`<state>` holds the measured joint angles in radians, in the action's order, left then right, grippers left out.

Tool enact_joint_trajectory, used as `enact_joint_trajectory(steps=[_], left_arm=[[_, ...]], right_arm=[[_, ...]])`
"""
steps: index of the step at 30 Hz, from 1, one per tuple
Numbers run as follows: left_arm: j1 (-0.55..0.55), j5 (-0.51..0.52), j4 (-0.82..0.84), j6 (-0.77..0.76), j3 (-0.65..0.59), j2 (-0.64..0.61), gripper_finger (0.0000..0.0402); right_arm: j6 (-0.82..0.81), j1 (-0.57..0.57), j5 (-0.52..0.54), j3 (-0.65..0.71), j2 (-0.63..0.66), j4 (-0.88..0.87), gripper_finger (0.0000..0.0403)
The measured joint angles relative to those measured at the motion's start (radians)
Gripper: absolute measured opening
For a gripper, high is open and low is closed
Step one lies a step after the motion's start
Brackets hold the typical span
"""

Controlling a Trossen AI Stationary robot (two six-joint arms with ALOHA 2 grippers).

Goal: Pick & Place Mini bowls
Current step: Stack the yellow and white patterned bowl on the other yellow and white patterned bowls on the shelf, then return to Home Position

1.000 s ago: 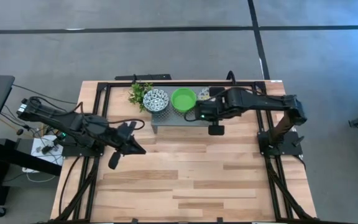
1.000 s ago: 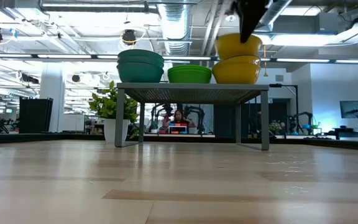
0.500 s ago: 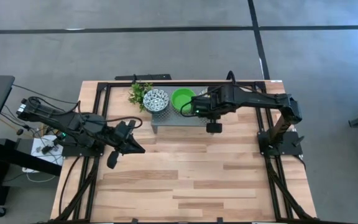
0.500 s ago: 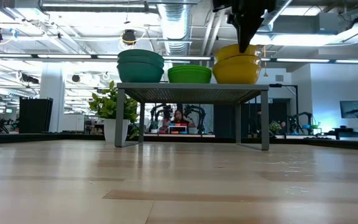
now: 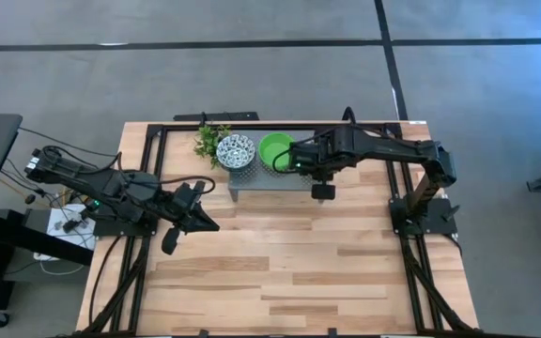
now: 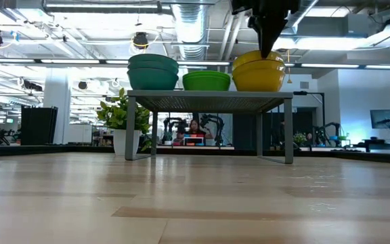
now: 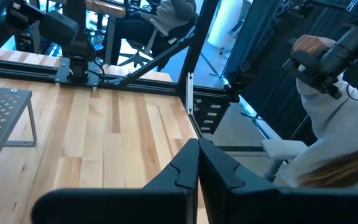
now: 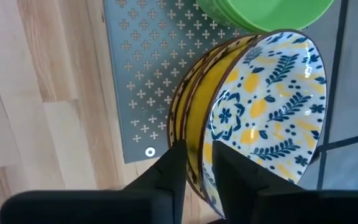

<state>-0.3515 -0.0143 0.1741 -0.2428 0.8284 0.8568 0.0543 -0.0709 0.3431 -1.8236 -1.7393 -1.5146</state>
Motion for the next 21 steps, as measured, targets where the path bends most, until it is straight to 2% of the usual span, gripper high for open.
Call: enact_joint_trajectory(steps=[7,13,18,21], left_arm=[[0.000,0.000,-0.004,0.000,0.000,0.000,0.0010],[0.001,0.018,-0.034,0.000,0.000,0.001,0.0008],[0.037,0.031,-0.057,0.004,0.000,-0.015,0.0010],[0.083,0.031,-0.055,0.047,0.000,-0.047,0.0011]], right_arm=[[0.001,0.041,-0.002,-0.045,0.001,-0.020,0.0078],[-0.056,0.085,-0.003,-0.190,0.022,-0.045,0.0077],[-0.058,0.151,-0.003,-0.205,0.122,0.015,0.0077],[-0.031,0.220,-0.007,-0.159,0.208,0.141,0.0077]])
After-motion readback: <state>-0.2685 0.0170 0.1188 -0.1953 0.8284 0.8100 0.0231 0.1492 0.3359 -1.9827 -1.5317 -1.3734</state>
